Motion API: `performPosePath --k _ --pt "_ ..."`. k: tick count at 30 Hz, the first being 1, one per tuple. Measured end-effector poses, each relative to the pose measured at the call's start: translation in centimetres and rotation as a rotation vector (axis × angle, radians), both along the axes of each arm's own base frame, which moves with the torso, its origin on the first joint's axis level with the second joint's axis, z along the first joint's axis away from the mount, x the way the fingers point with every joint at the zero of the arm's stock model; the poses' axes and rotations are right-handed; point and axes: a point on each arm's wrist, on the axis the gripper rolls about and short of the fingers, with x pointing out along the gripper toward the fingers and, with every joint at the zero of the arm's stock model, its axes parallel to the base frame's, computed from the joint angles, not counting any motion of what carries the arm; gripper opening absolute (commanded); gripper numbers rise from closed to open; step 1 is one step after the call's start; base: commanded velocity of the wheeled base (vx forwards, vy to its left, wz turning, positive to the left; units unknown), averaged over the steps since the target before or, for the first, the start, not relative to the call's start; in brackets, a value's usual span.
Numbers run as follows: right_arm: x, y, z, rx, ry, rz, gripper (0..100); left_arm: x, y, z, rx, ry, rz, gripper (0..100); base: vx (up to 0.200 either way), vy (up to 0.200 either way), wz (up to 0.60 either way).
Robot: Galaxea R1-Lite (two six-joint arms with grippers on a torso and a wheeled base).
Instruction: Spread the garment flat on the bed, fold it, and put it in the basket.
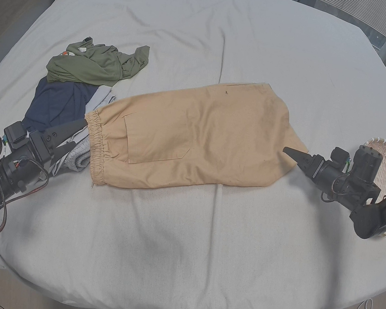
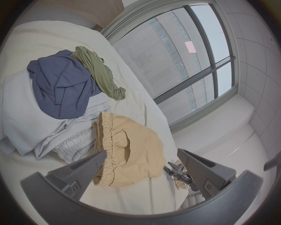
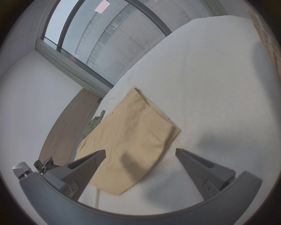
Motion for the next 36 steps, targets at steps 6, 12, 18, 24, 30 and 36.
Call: performPosePath --k 6,12,18,24,30,36 --pt "0.9 1.7 -0.4 0.009 -0.059 0.006 0 0.0 0.1 0.1 -0.012 -0.002 0.0 100 0.0 0.0 0.0" --pt "0.8 2.1 -1.3 0.011 -0.05 0.019 0 -0.1 0.1 -0.1 -0.014 0.001 0.001 100 0.0 0.0 0.0" --pt "-0.3 2.0 -1.2 0.052 -0.136 0.023 0 -0.3 0.1 -0.4 -0.013 0.012 0.002 100 0.0 0.0 0.0" --pt "-2.6 1.4 -1.4 0.073 -0.155 0.017 0 -0.6 0.2 -0.7 -0.011 0.015 0.002 100 0.0 0.0 0.0" --pt "-4.8 -1.5 -1.4 0.063 -0.128 -0.058 0 -0.8 0.0 -1.0 -0.01 0.02 -0.008 100 0.0 0.0 0.0" --pt "-5.9 -4.0 -1.3 0.052 -0.113 -0.131 0 -0.4 -0.9 -2.0 -0.005 0.058 -0.052 100 0.0 0.0 0.0"
